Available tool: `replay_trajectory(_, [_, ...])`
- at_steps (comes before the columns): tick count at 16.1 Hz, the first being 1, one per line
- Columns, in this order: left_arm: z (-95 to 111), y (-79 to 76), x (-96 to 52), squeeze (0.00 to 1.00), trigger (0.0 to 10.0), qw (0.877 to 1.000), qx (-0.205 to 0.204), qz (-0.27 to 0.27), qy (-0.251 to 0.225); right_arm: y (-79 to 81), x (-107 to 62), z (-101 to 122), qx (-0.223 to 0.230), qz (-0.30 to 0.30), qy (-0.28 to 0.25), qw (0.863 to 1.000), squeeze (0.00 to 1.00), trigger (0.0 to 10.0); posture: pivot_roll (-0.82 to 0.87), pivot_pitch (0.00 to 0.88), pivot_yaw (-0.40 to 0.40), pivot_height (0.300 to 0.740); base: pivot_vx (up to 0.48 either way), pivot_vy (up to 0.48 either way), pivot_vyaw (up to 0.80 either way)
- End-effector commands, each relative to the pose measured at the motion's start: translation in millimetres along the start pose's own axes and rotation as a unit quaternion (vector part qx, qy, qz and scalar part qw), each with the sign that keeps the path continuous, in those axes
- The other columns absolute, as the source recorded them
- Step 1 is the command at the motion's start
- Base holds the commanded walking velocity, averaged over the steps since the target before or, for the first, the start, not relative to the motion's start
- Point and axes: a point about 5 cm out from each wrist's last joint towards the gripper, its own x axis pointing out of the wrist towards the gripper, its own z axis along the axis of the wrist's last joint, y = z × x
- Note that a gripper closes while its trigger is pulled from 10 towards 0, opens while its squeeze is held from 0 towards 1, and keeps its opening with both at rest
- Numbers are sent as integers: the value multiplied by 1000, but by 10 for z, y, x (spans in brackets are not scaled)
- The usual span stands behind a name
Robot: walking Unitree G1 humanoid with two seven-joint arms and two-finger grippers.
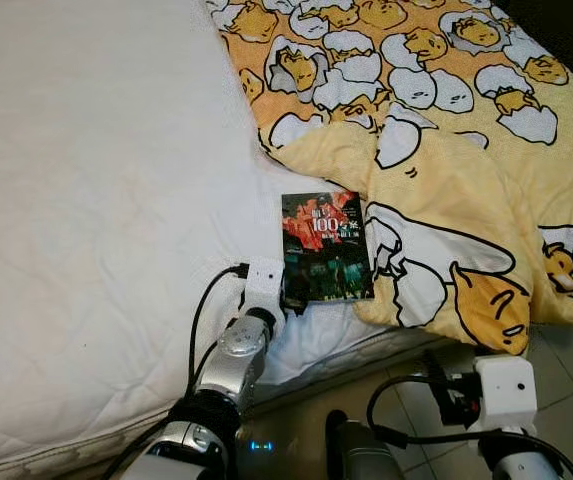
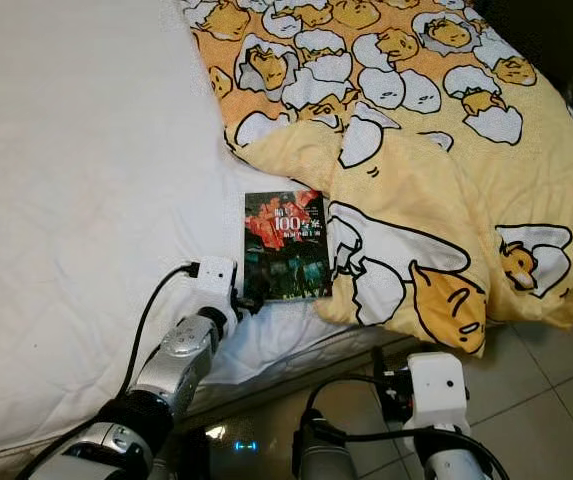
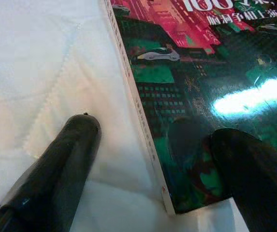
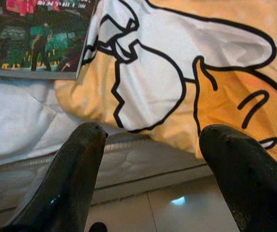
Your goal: Clean up the room
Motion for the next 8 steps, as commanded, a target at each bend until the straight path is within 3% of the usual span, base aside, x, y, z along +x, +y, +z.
replay_trajectory(1, [-107, -36, -29, 0, 10000, 1000, 5, 0, 18, -24, -23, -51, 6, -2, 11, 1000, 0, 10000, -315, 212, -49, 740, 0, 0, 0])
replay_trajectory(5, [-184, -93, -5, 0, 10000, 994, -100, 2, 43, -13, -21, -53, 6, 2, 11, 1000, 0, 10000, -313, 213, -54, 740, 0, 0, 0])
replay_trajectory(8, [-156, -245, 24, 0, 10000, 991, -124, -29, 47, -21, -16, -52, 5, 2, 11, 1000, 0, 10000, -317, 211, -57, 740, 0, 0, 0])
